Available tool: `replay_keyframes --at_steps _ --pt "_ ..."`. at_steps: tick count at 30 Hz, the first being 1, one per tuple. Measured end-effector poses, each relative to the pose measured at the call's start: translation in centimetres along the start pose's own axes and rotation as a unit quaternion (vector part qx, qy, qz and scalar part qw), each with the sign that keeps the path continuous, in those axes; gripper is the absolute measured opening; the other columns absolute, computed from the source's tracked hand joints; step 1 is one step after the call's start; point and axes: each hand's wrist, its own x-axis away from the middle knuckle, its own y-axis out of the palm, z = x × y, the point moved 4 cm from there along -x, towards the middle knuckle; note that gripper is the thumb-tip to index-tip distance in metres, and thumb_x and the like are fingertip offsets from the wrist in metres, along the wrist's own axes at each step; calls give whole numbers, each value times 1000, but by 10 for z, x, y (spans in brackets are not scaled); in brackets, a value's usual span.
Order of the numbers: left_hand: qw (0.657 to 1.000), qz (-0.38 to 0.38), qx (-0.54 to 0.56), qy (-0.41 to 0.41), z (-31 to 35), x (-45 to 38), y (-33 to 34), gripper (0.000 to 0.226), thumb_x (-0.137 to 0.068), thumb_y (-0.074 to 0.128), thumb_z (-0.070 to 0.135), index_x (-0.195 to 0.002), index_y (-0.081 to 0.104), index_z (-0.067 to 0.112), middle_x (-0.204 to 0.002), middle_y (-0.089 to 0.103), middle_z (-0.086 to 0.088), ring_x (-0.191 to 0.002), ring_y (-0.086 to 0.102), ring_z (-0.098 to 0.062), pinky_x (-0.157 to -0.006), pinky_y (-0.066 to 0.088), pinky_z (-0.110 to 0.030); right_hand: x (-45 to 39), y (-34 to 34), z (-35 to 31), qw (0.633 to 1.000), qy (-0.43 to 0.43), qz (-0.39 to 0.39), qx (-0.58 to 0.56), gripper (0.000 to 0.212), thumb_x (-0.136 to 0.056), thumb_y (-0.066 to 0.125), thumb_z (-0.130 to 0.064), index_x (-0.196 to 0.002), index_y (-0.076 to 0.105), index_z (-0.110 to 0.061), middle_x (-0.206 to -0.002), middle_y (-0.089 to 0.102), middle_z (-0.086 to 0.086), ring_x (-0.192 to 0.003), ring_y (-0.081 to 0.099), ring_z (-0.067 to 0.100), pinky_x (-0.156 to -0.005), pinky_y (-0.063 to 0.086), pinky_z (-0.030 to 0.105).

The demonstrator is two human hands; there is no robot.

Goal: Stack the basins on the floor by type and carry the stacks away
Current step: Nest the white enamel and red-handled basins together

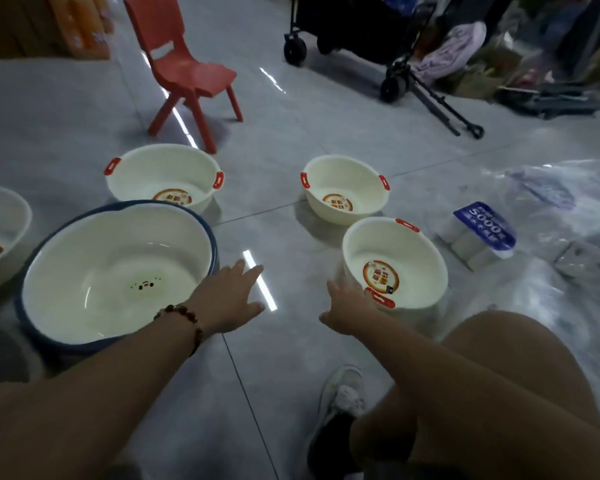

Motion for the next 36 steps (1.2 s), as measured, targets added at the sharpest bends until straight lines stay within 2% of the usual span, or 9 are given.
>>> replay_keyframes --at_steps 8,14,16,22,25,27,29,31,36 --pt "999 -50 -14 -9 10 -57 11 78 -96 45 59 -158 8 29 -166 6 -10 -149 21 -30 -117 28 -45 -61 27 72 981 161 -23 -107 71 -92 55 -43 -150 25 -16 -156 24 17 -140 29 42 -112 31 55" --pt "998 -56 -9 18 52 -102 16 74 -97 45 57 -157 13 27 -164 14 -8 -145 29 -29 -113 33 -45 -96 56 120 896 282 -13 -343 77 -86 63 -38 -149 27 -12 -145 36 16 -130 42 38 -105 42 48" --pt "997 -70 1 31 68 -111 21 72 -98 45 56 -157 15 28 -163 15 -7 -144 30 -29 -112 34 -44 -103 67 130 807 321 -24 -496 72 -87 67 -33 -146 37 -8 -143 45 15 -128 47 34 -100 45 39" --pt "993 -117 20 24 81 -128 45 74 -98 46 55 -158 10 31 -166 6 -4 -149 22 -27 -115 30 -41 -124 85 147 378 472 28 -796 55 -92 64 -32 -138 42 -13 -138 43 11 -135 35 36 -110 36 55" --pt "991 -127 31 8 69 -131 47 74 -98 46 56 -158 9 33 -167 3 -3 -150 18 -26 -117 27 -41 -142 90 138 244 462 48 -851 54 -91 66 -37 -137 45 -18 -134 48 3 -132 40 30 -110 39 46" --pt "992 -124 33 -3 55 -132 40 74 -97 46 56 -158 10 33 -167 3 -3 -150 18 -26 -118 26 -41 -156 80 119 189 455 81 -866 48 -83 74 -41 -122 53 -22 -119 56 -5 -112 53 21 -87 52 32" --pt "992 -123 24 -20 37 -135 29 75 -97 47 56 -158 10 33 -167 3 -4 -150 19 -27 -118 27 -41 -166 63 104 238 446 109 -856 41 -80 75 -38 -111 51 -24 -109 54 -5 -98 53 18 -54 47 25" --pt "992 -117 20 -35 22 -135 8 75 -97 48 56 -158 11 32 -166 4 -6 -150 20 -28 -118 27 -42 -162 31 87 439 382 61 -811 38 -75 72 -27 -111 60 -20 -102 62 0 -84 59 19 -39 42 33" --pt "998 4 60 -20 11 -116 -62 71 -97 52 49 -157 19 28 -163 23 -6 -145 31 -27 -115 33 -42 -118 -36 74 327 364 20 -872 43 -67 77 -11 -109 70 -14 -72 69 -9 -63 57 9 -45 43 25"
